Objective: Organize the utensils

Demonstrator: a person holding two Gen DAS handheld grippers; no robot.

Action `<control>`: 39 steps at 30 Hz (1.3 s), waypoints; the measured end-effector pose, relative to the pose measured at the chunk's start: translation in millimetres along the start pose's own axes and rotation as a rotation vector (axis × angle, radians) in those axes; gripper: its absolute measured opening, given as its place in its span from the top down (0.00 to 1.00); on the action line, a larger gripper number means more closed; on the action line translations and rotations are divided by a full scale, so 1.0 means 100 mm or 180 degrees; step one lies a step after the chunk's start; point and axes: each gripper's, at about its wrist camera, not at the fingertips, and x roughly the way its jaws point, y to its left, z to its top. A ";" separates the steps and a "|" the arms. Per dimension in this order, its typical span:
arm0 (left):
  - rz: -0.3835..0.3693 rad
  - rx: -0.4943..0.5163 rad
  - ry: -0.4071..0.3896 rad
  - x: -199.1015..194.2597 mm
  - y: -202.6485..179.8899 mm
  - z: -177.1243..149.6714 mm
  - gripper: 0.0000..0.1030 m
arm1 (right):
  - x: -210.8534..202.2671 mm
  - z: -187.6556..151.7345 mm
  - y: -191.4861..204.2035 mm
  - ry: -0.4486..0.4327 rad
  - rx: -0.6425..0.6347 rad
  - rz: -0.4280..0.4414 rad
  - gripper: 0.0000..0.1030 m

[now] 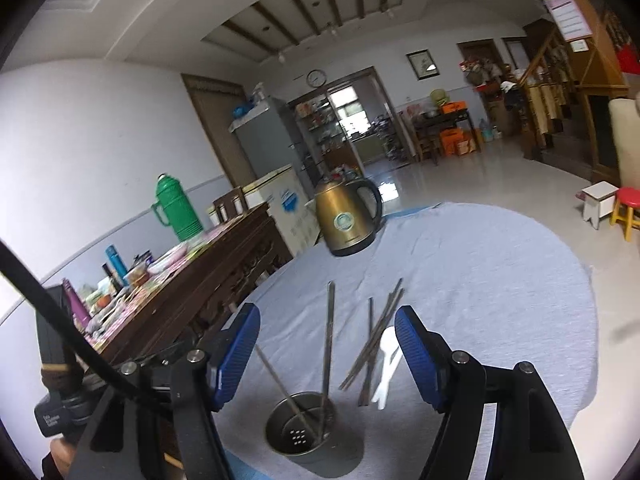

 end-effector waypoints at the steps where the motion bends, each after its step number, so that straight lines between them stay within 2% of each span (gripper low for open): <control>1: 0.0089 0.0029 -0.0033 -0.02 -0.01 -0.01 0.60 | -0.02 0.01 -0.04 -0.0016 0.0030 -0.0030 0.29; 2: 0.0179 0.0066 -0.0079 -0.05 -0.03 -0.02 0.51 | -0.03 0.02 -0.06 -0.0024 0.0050 -0.0041 0.29; 3: 0.0249 0.0099 -0.0114 -0.07 -0.03 -0.02 0.47 | -0.05 0.03 -0.08 -0.0032 0.0069 -0.0057 0.29; 5: 0.0395 0.0185 -0.0161 -0.11 -0.06 -0.02 0.45 | -0.06 0.04 -0.09 -0.0022 0.0084 -0.0096 0.29; 13: 0.0663 0.0317 -0.0226 -0.13 -0.03 0.00 0.40 | 0.00 0.01 -0.18 0.0062 0.0206 -0.0132 0.29; 27: 0.0751 0.0244 -0.0065 0.12 0.15 -0.05 0.40 | 0.27 -0.08 -0.32 0.0269 0.0357 -0.0244 0.29; 39: 0.0761 0.0143 0.0141 0.40 0.33 -0.12 0.40 | 0.67 -0.24 -0.52 0.0595 0.0577 -0.0356 0.29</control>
